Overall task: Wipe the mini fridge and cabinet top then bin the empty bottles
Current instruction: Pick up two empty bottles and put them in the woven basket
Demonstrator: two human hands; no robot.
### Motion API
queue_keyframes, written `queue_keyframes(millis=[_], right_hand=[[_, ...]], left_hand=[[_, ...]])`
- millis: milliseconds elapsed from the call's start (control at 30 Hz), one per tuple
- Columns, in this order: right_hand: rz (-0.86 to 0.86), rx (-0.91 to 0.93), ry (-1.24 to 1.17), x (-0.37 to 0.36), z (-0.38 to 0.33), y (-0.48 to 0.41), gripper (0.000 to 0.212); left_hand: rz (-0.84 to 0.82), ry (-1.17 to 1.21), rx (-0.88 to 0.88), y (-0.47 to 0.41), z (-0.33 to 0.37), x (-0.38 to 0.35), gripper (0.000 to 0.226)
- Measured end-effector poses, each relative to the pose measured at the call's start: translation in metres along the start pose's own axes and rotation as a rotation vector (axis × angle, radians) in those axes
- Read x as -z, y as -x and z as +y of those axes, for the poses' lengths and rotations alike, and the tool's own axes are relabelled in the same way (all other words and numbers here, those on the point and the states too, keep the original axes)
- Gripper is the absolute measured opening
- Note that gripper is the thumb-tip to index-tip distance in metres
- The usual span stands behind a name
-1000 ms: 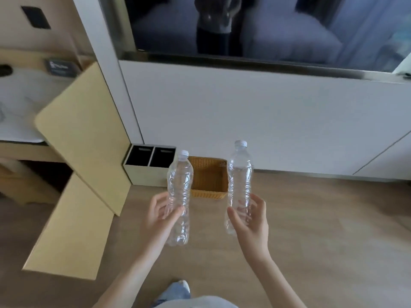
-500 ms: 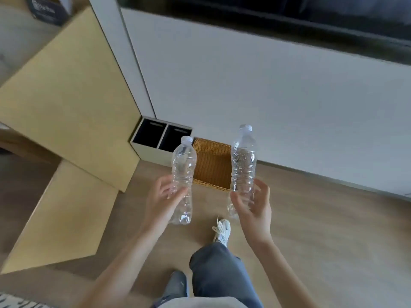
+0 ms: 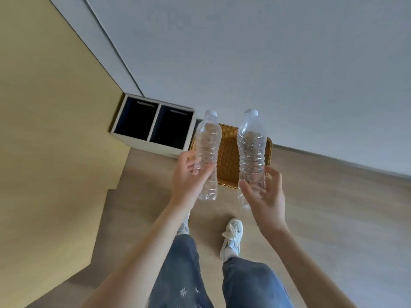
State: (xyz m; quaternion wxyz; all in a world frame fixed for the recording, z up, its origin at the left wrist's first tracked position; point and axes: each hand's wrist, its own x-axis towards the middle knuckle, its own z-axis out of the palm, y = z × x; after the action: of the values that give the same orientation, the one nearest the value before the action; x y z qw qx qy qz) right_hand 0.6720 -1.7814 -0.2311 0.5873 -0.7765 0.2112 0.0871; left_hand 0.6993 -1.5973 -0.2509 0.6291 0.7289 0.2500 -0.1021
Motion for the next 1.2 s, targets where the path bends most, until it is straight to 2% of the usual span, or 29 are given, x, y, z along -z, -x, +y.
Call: queue_keyframes(millis=[367, 633, 933, 1067, 1200], right_hand=[[0.09, -0.133, -0.067, -0.119, 0.132, -0.114, 0.058], [0.083, -0.198, -0.019, -0.149, 0.245, -0.197, 0.055], [0.011, -0.115, 0.146, -0.193, 0.381, -0.314, 0.055], [0.028, -0.172, 0.143, -0.217, 0.439, -0.352, 0.065], [0.032, -0.228, 0.129, -0.236, 0.473, -0.371, 0.058]], left_hand=[[-0.09, -0.111, 0.044, -0.152, -0.135, -0.011, 0.054], [-0.079, -0.116, 0.084, -0.243, -0.238, -0.051, 0.057], [-0.148, -0.156, 0.042, -0.356, -0.362, -0.101, 0.056], [-0.144, -0.141, 0.078, -0.388, -0.409, -0.123, 0.049], [-0.134, -0.117, 0.115, -0.406, -0.444, -0.142, 0.048]])
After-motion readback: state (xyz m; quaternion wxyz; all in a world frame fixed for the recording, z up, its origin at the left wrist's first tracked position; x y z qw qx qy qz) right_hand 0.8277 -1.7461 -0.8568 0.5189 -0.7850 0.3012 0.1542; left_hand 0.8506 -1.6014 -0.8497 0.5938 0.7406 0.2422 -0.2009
